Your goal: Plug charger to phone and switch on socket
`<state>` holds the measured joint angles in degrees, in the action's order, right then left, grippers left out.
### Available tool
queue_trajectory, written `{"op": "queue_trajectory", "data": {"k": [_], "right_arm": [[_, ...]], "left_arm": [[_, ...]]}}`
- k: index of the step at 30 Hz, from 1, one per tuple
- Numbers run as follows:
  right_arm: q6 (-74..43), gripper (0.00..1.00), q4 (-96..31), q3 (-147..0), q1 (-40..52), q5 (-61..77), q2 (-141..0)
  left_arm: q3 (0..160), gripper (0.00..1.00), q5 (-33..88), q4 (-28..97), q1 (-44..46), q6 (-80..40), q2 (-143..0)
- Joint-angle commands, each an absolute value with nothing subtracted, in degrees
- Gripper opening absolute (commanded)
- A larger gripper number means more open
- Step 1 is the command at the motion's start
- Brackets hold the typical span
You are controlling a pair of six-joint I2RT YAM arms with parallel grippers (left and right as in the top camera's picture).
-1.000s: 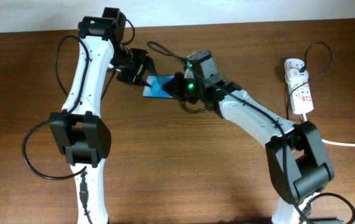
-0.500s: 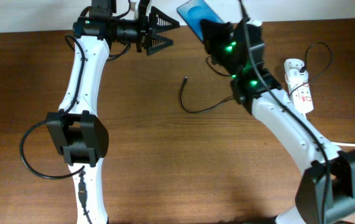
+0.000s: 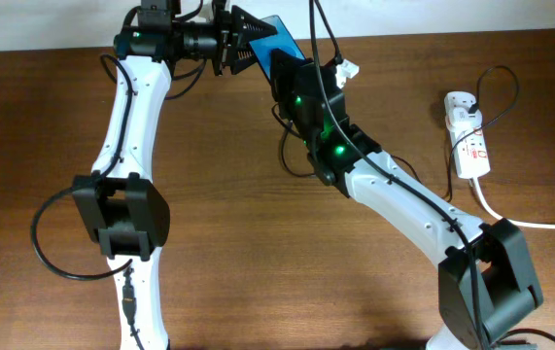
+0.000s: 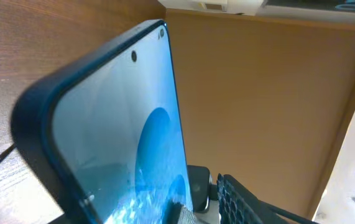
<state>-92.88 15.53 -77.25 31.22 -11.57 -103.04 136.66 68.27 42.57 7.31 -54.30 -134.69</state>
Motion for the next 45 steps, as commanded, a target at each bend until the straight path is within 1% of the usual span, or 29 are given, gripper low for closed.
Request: {"op": "queue_trajectory", "data": {"k": [1,5,7,9,11,13,16,17,18,19,21,22,24,26,28,29,30,31,32,34,35,36,37,38,39,41,42,44,45], "right_arm": [[-93.76,0.04,16.53,-78.35,32.47,-12.32,-102.76],[-93.76,0.04,16.51,-78.35,32.99,-12.29,-102.83],[-93.73,0.04,16.29,-78.35,33.43,-12.27,-102.94],[-93.73,0.04,15.68,-78.35,33.43,-12.27,-102.94],[-93.76,0.04,15.70,-78.35,33.54,-12.29,-102.94],[-93.84,0.04,15.99,-78.35,33.93,-12.51,-102.94],[-95.02,0.04,15.88,-78.35,34.11,-12.71,-103.46],[-95.02,0.04,15.88,-78.35,34.15,-12.49,-103.59],[-95.02,0.04,15.88,-78.35,34.17,-12.45,-103.68],[-95.00,0.04,15.88,-78.35,34.17,-12.45,-103.68],[-95.00,0.05,15.88,-78.35,34.17,-11.68,-103.68],[-95.00,0.10,15.88,-78.35,34.17,-11.57,-103.68],[-94.98,0.14,15.84,-78.35,34.17,-10.96,-103.68],[-94.78,0.27,15.40,-78.35,34.17,-10.98,-103.68],[-94.78,0.45,12.88,-78.32,34.15,-10.98,-103.68],[-94.06,0.47,11.66,-78.32,34.15,-10.98,-103.68],[-88.16,0.51,10.46,-78.35,34.11,-10.96,-103.68],[-83.74,0.58,7.94,-78.35,34.13,-10.79,-103.68],[-79.00,0.69,4.08,-78.35,34.11,-8.71,-103.68],[-68.42,0.75,-6.15,-78.32,34.11,-5.87,-103.68],[-67.46,0.87,-13.13,-78.32,34.04,-6.61,-103.68],[-65.04,0.93,-20.93,-78.32,34.00,-9.10,-103.68],[-58.59,0.93,-23.40,-78.32,34.02,-9.17,-103.68],[-46.87,0.92,-24.53,-78.32,34.00,-7.64,-103.68],[-40.80,0.87,-25.06,-78.35,33.95,-5.69,-103.68],[-37.91,0.76,-27.38,-79.05,31.44,3.11,-103.66],[-37.89,0.72,-29.12,-80.16,29.71,5.39,-103.66],[-37.60,0.68,-35.51,-85.30,25.71,6.26,-104.29],[-37.17,0.64,-37.80,-88.25,24.53,6.50,-105.41]], "left_arm": [[137.19,0.47,67.66,42.04,7.84,-54.63,-134.67],[137.21,0.45,67.48,42.02,7.84,-54.87,-134.67],[137.19,0.43,66.46,42.02,7.84,-55.53,-134.67],[137.19,0.35,65.93,41.89,7.86,-56.14,-134.67],[137.19,0.33,65.69,41.32,8.01,-57.54,-134.67],[137.19,0.28,64.60,40.51,8.80,-59.16,-134.67],[137.19,0.09,62.89,40.53,9.50,-59.44,-134.67],[137.19,0.07,62.37,40.53,9.47,-60.20,-134.67],[137.19,0.02,60.71,40.49,9.47,-61.12,-134.67],[137.19,0.00,59.77,40.51,9.50,-61.65,-134.67],[137.19,0.00,58.13,40.51,9.50,-64.38,-134.67],[137.19,0.00,57.54,40.51,9.50,-64.66,-134.67],[137.19,0.00,56.99,40.51,9.43,-64.64,-134.67],[137.19,0.00,55.42,39.57,9.06,-64.62,-134.67],[137.19,0.00,53.17,39.46,7.20,-62.78,-134.67],[137.19,0.00,52.36,39.44,6.37,-60.99,-134.67],[137.19,0.00,52.05,39.44,4.89,-58.54,-134.67],[137.19,0.00,52.05,39.46,3.14,-56.45,-134.67],[137.19,0.00,52.23,39.55,0.62,-53.04,-134.67],[137.19,0.00,53.17,42.48,-3.03,-47.24,-134.67],[137.19,0.00,53.15,45.74,-4.95,-43.33,-134.67],[137.10,0.00,53.12,48.93,-6.94,-40.10,-134.67],[137.08,0.00,53.19,51.09,-8.19,-37.98,-134.67],[137.08,0.00,53.25,52.90,-8.82,-36.64,-134.67],[137.08,0.00,53.56,54.92,-8.91,-34.13,-134.67],[137.08,0.00,53.76,58.08,-8.91,-27.31,-134.67],[137.08,0.00,53.74,58.94,-8.91,-26.13,-134.67],[137.08,0.00,53.74,59.27,-8.97,-26.04,-134.67],[137.08,0.00,53.71,59.55,-8.95,-26.04,-134.67]]}}
